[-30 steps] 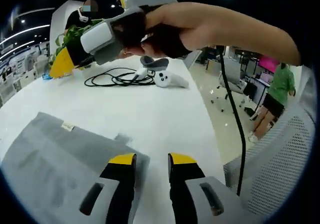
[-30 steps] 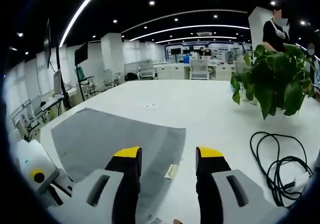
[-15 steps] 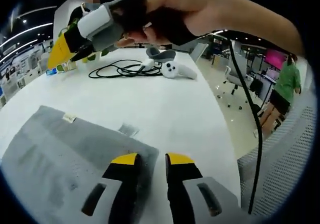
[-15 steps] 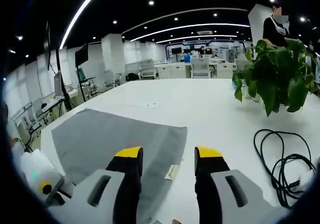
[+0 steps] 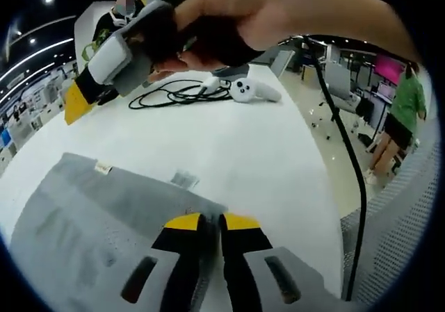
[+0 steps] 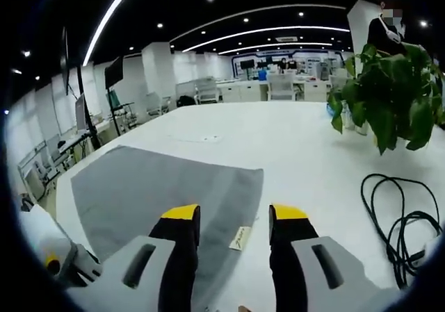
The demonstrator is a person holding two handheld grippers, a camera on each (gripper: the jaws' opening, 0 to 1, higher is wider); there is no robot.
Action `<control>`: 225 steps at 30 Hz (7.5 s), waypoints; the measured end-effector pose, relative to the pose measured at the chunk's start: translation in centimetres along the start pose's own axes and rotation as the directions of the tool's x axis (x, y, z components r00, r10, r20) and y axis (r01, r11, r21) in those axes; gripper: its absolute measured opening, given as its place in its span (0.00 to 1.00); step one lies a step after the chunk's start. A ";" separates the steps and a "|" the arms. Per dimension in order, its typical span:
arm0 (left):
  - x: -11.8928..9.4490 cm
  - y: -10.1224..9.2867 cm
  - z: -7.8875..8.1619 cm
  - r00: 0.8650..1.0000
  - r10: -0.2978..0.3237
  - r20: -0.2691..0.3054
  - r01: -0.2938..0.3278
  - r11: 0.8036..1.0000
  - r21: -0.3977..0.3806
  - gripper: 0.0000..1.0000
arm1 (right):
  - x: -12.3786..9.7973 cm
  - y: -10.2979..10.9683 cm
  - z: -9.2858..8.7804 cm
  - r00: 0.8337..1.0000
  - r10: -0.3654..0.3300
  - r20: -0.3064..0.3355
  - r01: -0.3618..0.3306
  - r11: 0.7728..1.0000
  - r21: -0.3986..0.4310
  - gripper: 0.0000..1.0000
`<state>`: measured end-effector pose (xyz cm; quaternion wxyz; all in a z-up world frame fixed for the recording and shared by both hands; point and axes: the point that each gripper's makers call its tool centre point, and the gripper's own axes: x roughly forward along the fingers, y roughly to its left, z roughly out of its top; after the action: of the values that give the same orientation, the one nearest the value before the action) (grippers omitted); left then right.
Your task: Fold the towel on the table until its edges align and the towel forms a compact rectangular stack.
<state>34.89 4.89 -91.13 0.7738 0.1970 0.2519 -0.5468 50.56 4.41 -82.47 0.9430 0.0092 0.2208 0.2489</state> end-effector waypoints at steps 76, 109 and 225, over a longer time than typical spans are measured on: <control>0.0 0.0 -0.1 0.993 -0.017 0.120 0.012 0.999 0.041 0.06 | 12.6 -3.3 -3.1 0.993 -0.101 -0.053 0.098 0.993 -0.061 0.04; 0.0 0.1 0.0 0.990 -0.013 0.140 0.011 1.000 0.012 0.06 | 13.5 -4.2 -3.0 0.996 -0.090 0.023 0.089 0.994 0.062 0.03; -38.3 9.1 -1.0 0.836 0.362 0.413 -0.248 0.920 -0.304 0.04 | 11.2 25.6 23.1 0.913 0.188 0.362 -0.274 0.939 0.206 0.00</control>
<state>32.79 37.04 -68.47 0.9067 0.0053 0.0898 -0.4121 57.14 34.26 -62.98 0.9214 0.1977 0.0836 0.3240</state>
